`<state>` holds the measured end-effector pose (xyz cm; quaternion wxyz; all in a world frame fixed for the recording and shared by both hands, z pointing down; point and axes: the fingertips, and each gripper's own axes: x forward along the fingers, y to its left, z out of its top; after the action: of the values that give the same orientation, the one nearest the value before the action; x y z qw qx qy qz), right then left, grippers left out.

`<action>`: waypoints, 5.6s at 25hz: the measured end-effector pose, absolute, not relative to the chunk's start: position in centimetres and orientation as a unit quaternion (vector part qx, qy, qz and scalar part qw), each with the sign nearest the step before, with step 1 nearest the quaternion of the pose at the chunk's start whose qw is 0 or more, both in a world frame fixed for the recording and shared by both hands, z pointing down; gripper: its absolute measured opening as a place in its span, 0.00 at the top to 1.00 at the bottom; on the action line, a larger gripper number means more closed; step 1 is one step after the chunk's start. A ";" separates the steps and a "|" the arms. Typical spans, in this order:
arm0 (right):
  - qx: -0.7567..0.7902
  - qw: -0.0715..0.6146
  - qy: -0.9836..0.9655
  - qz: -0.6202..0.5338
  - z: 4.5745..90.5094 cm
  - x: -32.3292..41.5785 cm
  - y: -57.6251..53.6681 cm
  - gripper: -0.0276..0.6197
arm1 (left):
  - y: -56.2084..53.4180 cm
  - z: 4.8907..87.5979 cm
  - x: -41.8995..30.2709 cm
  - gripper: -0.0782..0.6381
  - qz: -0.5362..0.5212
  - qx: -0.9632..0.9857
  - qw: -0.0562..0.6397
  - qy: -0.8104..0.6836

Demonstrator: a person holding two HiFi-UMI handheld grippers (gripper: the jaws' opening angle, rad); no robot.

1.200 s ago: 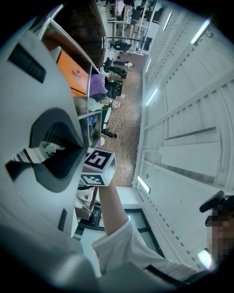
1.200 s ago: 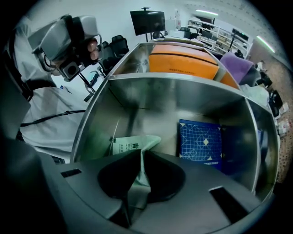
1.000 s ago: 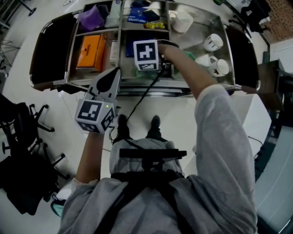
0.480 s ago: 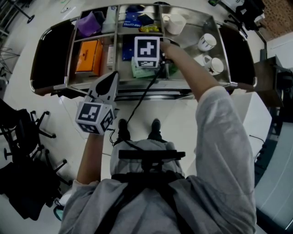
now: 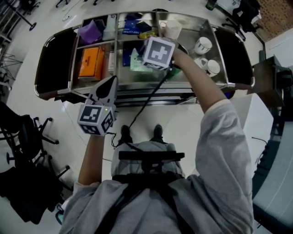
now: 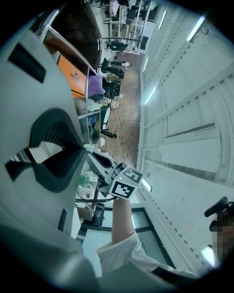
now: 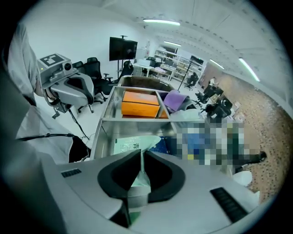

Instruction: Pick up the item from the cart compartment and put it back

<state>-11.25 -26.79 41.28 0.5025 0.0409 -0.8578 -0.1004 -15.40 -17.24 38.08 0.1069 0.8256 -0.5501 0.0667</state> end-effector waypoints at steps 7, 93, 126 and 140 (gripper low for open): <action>0.139 0.439 -0.883 -0.084 37.7 -9.0 -27.0 0.89 | -17.0 38.0 -15.5 0.89 0.069 0.826 0.103 -0.550; 0.073 0.453 -0.887 -0.059 41.8 -11.0 -26.8 0.89 | -20.9 38.7 -17.4 0.89 0.102 0.815 0.106 -0.561; -0.106 0.564 -0.818 0.033 50.9 -14.7 -26.4 0.89 | -20.9 41.6 -18.3 0.89 0.105 0.805 0.133 -0.568; -0.111 0.565 -0.817 0.038 51.9 -14.7 -26.4 0.73 | -21.1 40.8 -18.4 0.89 0.099 0.803 0.129 -0.574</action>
<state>-14.72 -26.39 51.86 0.5648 -0.1112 -0.8168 0.0383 -18.43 -21.05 40.80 0.1286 0.8026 -0.5740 0.0988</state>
